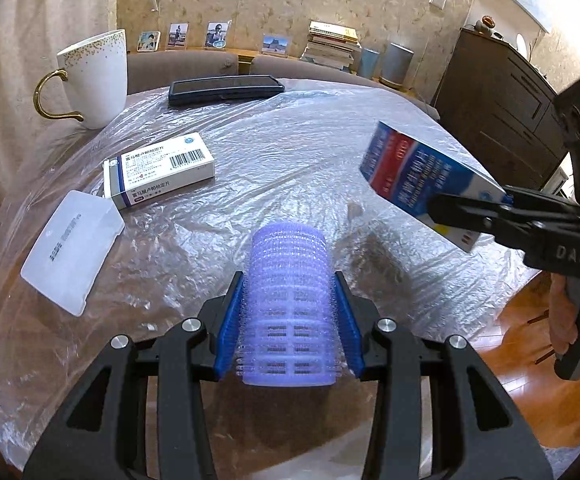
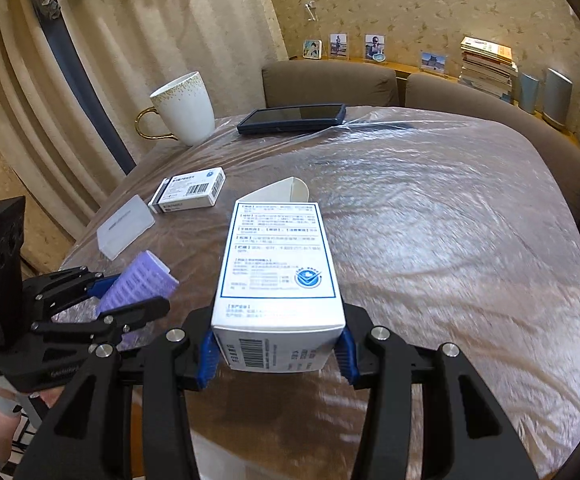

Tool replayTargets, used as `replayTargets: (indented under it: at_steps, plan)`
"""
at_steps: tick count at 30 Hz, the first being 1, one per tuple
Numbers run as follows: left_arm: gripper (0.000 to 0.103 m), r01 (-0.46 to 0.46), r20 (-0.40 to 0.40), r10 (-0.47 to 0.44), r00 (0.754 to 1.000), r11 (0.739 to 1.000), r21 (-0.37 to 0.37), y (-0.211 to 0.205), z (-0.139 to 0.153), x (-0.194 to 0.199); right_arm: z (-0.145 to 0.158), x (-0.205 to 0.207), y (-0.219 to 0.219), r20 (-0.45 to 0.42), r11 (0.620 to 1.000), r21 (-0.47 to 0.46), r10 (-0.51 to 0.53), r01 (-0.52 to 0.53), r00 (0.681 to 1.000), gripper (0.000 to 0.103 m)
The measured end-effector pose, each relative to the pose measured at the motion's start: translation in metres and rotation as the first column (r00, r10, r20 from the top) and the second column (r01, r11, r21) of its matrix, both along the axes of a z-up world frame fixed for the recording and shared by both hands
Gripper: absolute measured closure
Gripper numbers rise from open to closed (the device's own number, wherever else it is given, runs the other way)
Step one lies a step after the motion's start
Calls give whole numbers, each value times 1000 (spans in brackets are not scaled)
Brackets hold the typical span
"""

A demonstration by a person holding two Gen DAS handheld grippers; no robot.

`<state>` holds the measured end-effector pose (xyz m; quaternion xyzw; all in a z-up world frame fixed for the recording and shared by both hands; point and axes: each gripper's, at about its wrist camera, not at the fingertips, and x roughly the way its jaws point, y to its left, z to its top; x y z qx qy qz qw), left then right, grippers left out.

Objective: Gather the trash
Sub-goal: 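Carry the curler with the left tool while the right tool carries the white box to the bin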

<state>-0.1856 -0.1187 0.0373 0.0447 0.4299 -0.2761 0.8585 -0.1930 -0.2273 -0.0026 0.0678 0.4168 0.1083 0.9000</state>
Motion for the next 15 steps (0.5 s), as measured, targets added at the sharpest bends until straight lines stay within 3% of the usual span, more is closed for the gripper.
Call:
replayTargets:
  at_steps: [15]
  plan:
    - [59,42,8,-42,999,999,-6,2,14,-41,6,-66,-10,-13,999,31,30,-30,999,57]
